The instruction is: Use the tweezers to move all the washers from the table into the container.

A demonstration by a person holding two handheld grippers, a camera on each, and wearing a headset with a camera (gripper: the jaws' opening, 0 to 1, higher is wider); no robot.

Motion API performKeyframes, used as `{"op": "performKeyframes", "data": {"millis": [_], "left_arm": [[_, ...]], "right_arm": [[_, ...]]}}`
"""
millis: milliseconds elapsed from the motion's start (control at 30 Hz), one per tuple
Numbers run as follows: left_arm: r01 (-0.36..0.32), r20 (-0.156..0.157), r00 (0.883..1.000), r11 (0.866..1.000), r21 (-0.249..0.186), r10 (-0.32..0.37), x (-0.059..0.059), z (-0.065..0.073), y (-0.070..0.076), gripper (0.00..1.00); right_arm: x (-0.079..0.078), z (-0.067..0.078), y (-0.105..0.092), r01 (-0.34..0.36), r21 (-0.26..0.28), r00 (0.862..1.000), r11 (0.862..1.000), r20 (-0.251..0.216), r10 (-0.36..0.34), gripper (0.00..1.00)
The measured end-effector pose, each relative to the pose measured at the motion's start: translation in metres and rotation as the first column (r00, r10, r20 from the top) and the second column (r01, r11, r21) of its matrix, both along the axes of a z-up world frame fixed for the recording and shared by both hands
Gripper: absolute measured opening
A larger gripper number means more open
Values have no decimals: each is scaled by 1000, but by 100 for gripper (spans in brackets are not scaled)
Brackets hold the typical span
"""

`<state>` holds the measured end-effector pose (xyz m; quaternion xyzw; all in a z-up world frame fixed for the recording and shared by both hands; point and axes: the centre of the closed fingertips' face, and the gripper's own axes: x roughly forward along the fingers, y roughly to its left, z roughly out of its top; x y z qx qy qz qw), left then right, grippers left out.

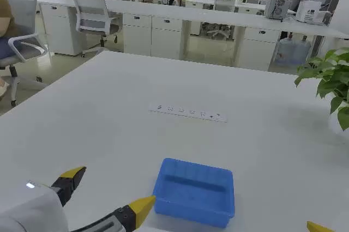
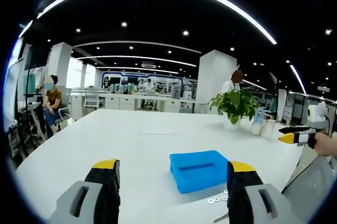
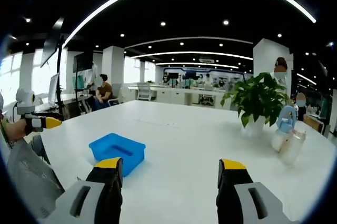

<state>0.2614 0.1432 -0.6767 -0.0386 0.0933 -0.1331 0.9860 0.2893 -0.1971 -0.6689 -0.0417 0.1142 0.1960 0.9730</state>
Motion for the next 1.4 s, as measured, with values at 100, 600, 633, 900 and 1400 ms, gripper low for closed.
{"op": "performKeyframes", "data": {"millis": [100,600,633,900,1400], "left_arm": [[2,-6,1000,1000,-1,-2,0,-1,0,84],[9,-12,1000,1000,11,-9,-1,-2,-3,84],[9,-15,1000,1000,15,-9,-1,-3,-3,84],[17,-17,1000,1000,20,-17,0,-3,-4,83],[24,-31,999,1000,13,-24,0,-5,-5,83]], "right_arm": [[0,0,0,0,0,1000,1000,0,0,71],[-1,-1,1,-9,-9,1000,1000,-4,9,70],[-1,-1,1,-10,-8,1000,1000,-3,9,70],[0,-1,1,-11,-9,1000,1000,-5,11,70],[1,-2,-5,14,-10,1000,1000,-5,-14,70]]}}
